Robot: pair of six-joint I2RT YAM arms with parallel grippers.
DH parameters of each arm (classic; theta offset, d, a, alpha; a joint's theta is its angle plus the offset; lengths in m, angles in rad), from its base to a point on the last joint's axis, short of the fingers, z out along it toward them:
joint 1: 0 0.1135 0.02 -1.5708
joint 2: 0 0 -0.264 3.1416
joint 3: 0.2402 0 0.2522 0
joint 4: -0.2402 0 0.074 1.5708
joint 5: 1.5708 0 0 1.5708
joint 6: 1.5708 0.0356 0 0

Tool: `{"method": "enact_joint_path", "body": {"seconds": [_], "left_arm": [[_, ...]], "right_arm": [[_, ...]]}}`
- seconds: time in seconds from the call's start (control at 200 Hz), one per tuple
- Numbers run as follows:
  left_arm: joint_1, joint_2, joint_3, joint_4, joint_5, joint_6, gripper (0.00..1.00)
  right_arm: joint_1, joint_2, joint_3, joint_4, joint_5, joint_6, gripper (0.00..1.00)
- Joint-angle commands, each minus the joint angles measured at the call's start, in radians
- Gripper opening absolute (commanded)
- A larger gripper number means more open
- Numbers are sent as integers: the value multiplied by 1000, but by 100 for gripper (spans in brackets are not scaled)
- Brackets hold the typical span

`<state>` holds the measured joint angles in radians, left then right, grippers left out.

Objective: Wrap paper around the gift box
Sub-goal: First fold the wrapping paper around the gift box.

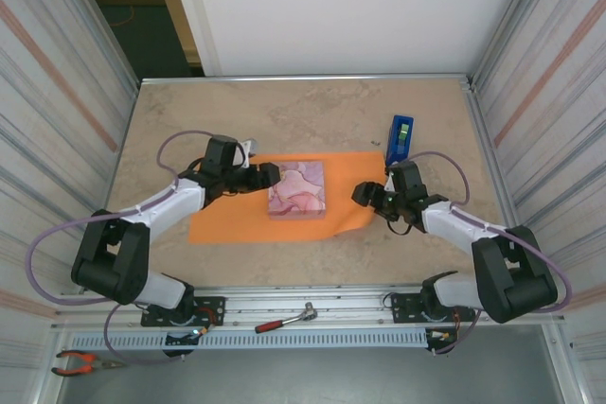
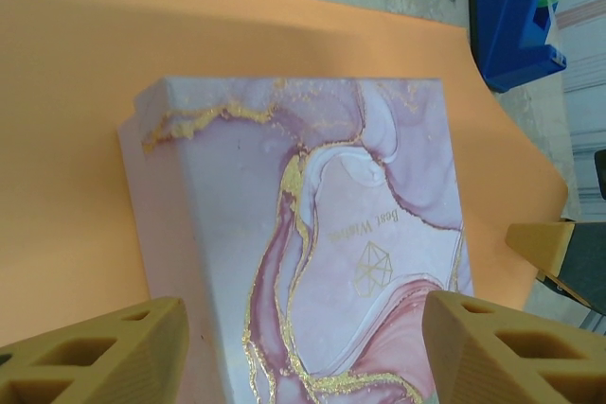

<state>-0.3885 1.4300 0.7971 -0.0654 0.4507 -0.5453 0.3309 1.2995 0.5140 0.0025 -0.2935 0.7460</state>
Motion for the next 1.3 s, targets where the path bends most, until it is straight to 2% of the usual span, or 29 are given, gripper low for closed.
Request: {"method": "enact_joint_path", "body": {"seconds": [0.0, 0.281, 0.461, 0.546, 0.747, 0.902, 0.967, 1.112, 1.293], "left_arm": [[7, -29, 34, -27, -4, 27, 67], [14, -25, 57, -37, 4, 38, 67], [18, -21, 69, -39, 19, 40, 67], [17, -26, 76, -46, 24, 42, 67], [19, -35, 88, -59, 41, 40, 67], [18, -48, 115, -78, 68, 32, 67], [18, -56, 128, -85, 79, 21, 67], [5, -78, 157, -97, 93, -3, 67], [-62, -70, 212, -102, 81, -34, 67]], "right_arm": [[-24, 29, 45, 70, -27, -43, 73], [-122, -1, 65, -2, -47, -96, 71], [-133, -40, 45, -65, -51, -115, 66], [-132, -53, 35, -100, -52, -122, 60], [-113, -96, 22, -156, -47, -119, 34], [-33, -130, 83, -209, -37, -105, 10], [19, -131, 123, -227, -22, -100, 3], [146, -104, 220, -257, 9, -100, 2], [288, -47, 305, -251, 16, -103, 1]]}}
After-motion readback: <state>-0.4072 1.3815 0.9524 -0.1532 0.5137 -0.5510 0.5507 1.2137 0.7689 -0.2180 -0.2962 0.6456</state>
